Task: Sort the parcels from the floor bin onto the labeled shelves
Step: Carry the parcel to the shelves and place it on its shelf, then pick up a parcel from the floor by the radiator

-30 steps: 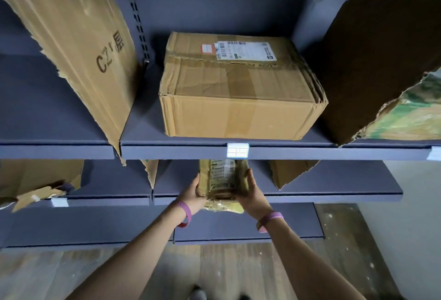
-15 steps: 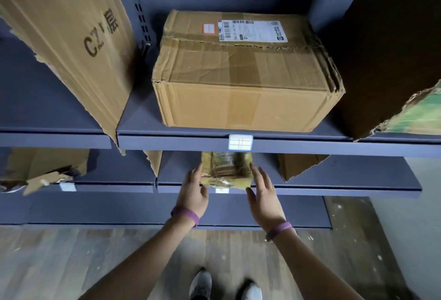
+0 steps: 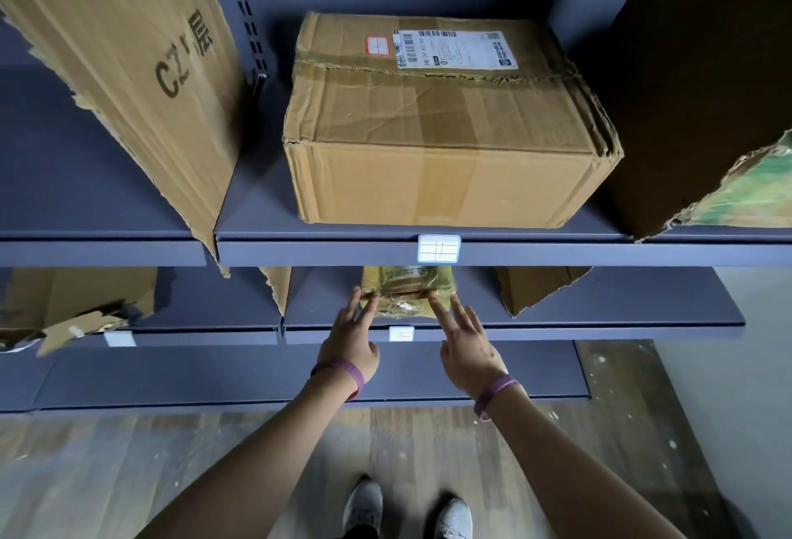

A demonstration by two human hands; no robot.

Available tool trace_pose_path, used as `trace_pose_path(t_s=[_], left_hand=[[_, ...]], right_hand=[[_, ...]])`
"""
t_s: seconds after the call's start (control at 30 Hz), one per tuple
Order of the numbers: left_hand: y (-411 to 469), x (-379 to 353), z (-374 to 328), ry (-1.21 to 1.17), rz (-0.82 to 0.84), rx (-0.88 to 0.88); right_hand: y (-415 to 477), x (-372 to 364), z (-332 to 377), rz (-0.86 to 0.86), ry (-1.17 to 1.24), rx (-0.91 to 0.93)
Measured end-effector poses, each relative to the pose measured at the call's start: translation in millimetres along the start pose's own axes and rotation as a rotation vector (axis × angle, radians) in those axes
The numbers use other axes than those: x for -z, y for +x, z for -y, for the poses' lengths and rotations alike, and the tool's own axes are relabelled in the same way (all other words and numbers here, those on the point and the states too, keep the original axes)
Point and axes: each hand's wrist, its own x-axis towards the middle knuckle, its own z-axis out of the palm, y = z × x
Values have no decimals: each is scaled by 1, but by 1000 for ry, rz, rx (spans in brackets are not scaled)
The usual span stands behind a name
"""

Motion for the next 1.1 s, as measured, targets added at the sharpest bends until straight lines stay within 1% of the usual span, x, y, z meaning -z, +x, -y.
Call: trace_pose_path(t_s=[0.17,0.27,0.33,0.47,0.57,0.63,0.77,0.9,1.03,1.1], left_hand=[[2,4,-3,23,46,26],[-8,5,-10,33,28,46],[-19,0,-16,-7,39,33],[-49,-11,-40,-91,179,-66],[-62,-22,-71,-101,266,-171],[-67,-26,-87,-116,277,-200],[-110,-66,-154,-125,384,-349],[-181,-120,-221,-135,522,-508],[-273,-184,-274,-29,662,-678],[-317,-212,-295,34,706,-746]], right_hand=[[-1,4,6,8,-18,-21],[-11,4,9,10,53,-70],[-25,0,8,-26,131,-137],[-68,-13,-3,-107,278,-298],[-115,-14,-18,-155,344,-429],[-138,-12,-26,-178,387,-466],[-227,-10,-71,-289,440,-612],[-326,-18,-116,-404,497,-742],[-435,-38,-156,-539,603,-887],[-485,-49,-175,-611,642,-946]])
